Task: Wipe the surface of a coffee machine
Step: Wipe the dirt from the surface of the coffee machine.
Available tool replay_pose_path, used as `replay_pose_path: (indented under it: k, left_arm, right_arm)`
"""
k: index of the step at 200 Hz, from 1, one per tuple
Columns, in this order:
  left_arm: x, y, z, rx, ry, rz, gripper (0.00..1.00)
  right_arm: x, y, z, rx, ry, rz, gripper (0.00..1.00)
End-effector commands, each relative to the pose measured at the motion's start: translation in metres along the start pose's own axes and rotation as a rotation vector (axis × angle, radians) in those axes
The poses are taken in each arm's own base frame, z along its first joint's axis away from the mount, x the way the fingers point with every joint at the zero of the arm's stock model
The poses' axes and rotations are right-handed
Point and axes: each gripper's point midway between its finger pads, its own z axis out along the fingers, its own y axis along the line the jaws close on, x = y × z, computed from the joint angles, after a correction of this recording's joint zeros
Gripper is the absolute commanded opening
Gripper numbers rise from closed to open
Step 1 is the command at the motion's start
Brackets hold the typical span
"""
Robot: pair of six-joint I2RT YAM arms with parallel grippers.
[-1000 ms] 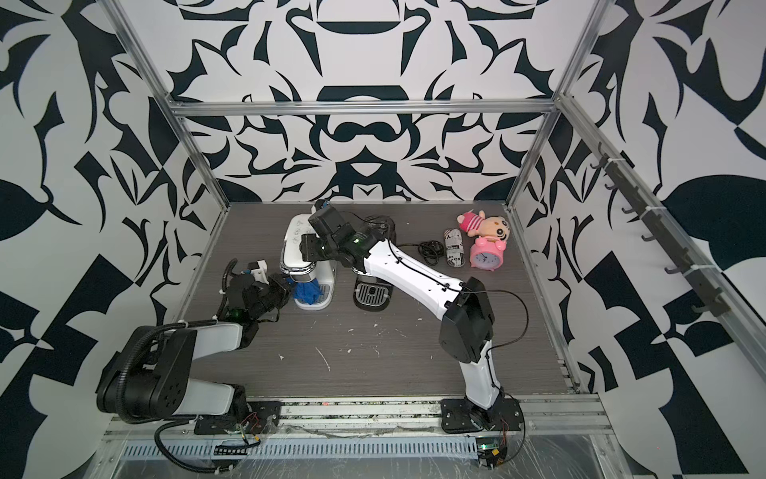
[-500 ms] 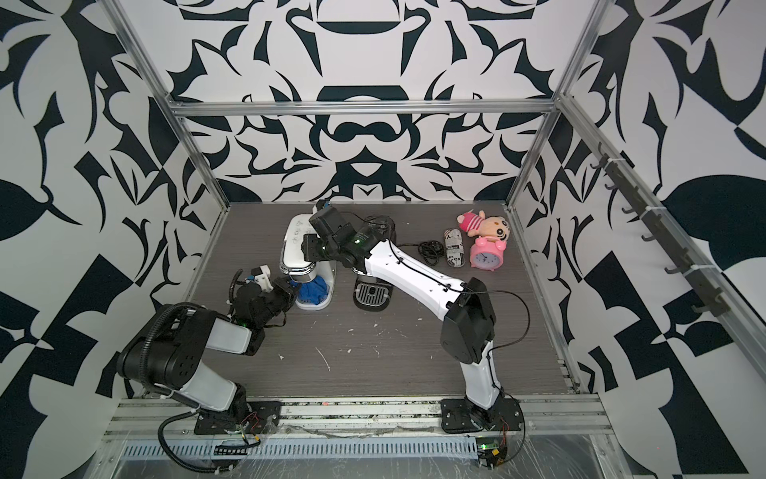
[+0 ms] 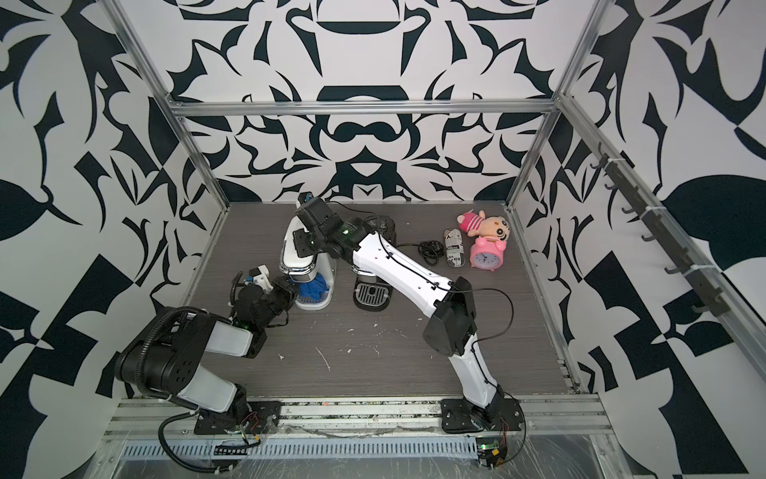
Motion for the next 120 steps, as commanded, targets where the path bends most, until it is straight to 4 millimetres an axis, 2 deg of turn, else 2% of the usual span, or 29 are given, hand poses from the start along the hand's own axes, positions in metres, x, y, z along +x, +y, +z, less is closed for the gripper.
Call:
replay_pose_path:
  k: [1,40,75,89,120]
  left_arm:
    - [-0.002,-0.013,-0.004,0.049,-0.022,-0.005,0.00]
    - [0.005,-0.016,-0.001,0.065,-0.005,-0.020,0.00]
    - [0.015,-0.032,0.001,0.127,0.016,-0.050,0.00]
    - [0.015,-0.037,0.000,0.148,0.011,-0.051,0.00]
    - [0.010,-0.028,-0.002,0.132,-0.037,-0.058,0.00]
  right_arm:
    - [0.023,-0.001,0.008,-0.006,0.085,-0.017,0.23]
    - [0.050,-0.009,0.027,0.004,0.143,0.017,0.22]
    - [0.069,-0.013,0.035,-0.007,0.168,0.064,0.22]
    - [0.071,-0.014,0.036,-0.008,0.168,0.073,0.22]
    - [0.070,-0.012,0.035,-0.014,0.169,0.069,0.23]
